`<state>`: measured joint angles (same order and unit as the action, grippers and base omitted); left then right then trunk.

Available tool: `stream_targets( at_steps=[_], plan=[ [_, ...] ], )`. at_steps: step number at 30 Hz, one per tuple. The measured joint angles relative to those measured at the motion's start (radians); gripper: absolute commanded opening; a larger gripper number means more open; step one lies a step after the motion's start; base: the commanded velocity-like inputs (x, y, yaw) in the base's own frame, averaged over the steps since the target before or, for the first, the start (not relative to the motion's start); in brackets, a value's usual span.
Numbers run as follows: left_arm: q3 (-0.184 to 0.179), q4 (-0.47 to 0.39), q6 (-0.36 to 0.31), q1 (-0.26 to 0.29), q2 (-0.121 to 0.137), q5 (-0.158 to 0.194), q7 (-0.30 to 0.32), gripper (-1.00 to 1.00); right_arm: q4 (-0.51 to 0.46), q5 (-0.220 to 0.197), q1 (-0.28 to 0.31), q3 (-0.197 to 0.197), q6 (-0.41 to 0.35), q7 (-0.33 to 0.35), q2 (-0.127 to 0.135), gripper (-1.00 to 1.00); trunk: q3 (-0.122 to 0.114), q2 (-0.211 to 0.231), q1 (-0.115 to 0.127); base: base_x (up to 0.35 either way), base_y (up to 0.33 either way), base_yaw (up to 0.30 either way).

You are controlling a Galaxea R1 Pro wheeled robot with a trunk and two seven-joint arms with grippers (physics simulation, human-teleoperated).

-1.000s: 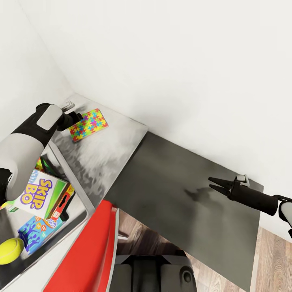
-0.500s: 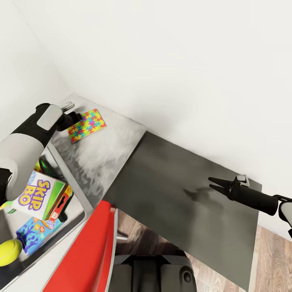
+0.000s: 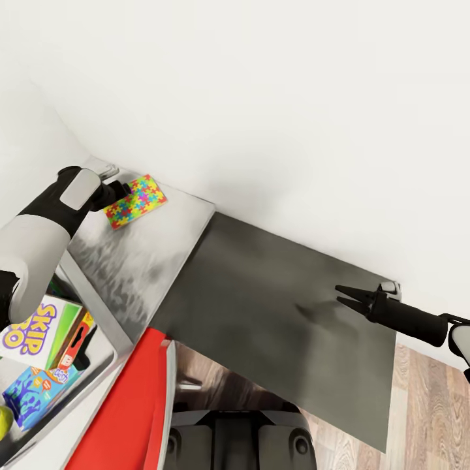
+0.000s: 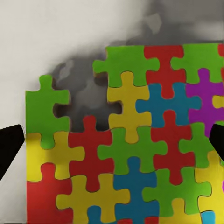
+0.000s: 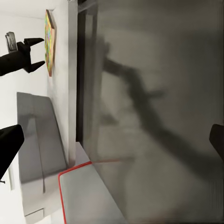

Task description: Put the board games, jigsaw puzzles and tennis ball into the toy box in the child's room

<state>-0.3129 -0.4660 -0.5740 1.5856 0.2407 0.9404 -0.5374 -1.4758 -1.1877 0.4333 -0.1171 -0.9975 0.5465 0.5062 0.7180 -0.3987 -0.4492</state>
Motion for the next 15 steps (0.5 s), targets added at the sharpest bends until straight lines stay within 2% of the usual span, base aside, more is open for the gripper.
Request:
stream_targets(
  at_steps=[15],
  plan=[
    [0.000,-0.001,0.000,0.000,0.000,0.001,-0.008,1.00,0.000,0.000,0.000,0.000,0.000,0.000,0.000,1.00,0.000,0.000,0.000,0.000,0.000,-0.014]
  ],
)
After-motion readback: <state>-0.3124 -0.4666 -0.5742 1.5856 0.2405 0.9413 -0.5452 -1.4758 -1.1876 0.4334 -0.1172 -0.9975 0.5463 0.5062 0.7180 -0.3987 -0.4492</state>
